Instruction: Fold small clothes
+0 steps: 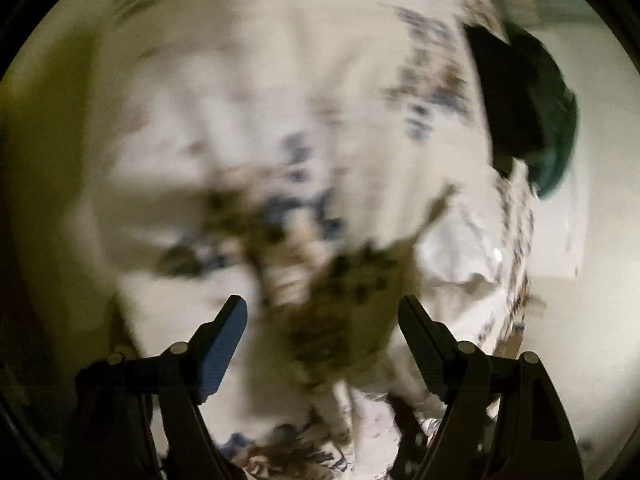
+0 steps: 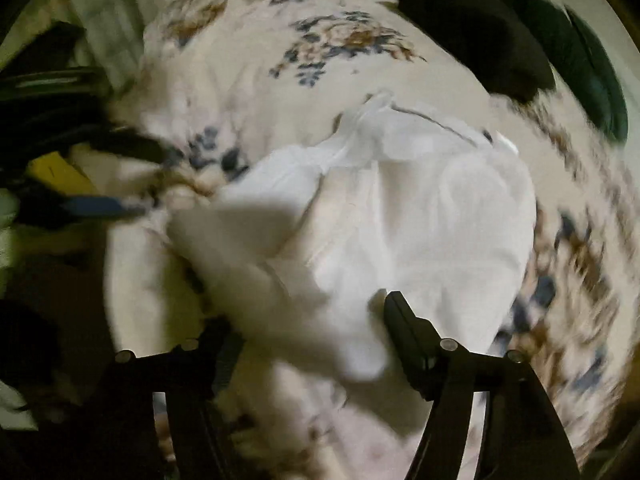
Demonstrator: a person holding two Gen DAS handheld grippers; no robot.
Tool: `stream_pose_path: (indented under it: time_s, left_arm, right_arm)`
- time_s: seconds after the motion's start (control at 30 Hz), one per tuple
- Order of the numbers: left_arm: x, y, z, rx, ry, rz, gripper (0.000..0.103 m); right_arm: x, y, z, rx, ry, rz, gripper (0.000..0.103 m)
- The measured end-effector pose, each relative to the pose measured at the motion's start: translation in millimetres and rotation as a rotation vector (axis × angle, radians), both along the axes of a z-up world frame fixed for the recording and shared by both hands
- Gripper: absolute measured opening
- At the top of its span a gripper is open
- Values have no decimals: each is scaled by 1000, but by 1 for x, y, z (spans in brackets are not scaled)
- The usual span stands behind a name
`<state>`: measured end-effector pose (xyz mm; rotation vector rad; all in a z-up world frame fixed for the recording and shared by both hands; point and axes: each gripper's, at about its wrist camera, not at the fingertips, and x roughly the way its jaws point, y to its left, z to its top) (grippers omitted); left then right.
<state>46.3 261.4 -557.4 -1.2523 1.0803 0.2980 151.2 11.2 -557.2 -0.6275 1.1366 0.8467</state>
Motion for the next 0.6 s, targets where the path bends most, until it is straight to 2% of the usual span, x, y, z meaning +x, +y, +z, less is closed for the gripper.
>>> stream_pose_path:
  time_s: [0.07,0.13,0.2,0.23,0.3,0.37,0.47,0.5,0.53,0.57,0.6]
  left_arm:
    - [15,-5,7,11,-23,-36,76]
    - [18,-7,10,19,-27,-41,76]
    - [16,-6,8,51,-9,-43,76]
    - [11,-5,7,92,14,-45,76]
    - [0,-2,4,129,54,-44,76]
    - [-13,2,-2,137,89,-21,76]
    - [-28,4,-12,136,132,-5,76]
    - [-32,5,-13,133,140,-1,76]
    - [-37,5,-13,133,146,0,76]
    - [-38,4,-13,138,148,-4,76]
    - [-39,3,-11,141,147,-8,76]
  right_arm:
    - [2,-17,13,69,52,-61,70]
    - [-3,-31,24,107,36,-62,70]
    - [-20,-31,28,64,-70,24,70]
    - [-30,-27,25,28,-134,86,70]
    - [-50,-16,12,-33,-223,205,70]
    - [-63,1,-8,-96,-321,310,70]
    - [-75,22,-35,-142,-406,407,69]
    - [-74,28,-40,-153,-416,420,65]
    - [-70,31,-40,-141,-417,393,39]
    - [-61,32,-35,-113,-410,319,22]
    - [-46,27,-25,-63,-363,206,20]
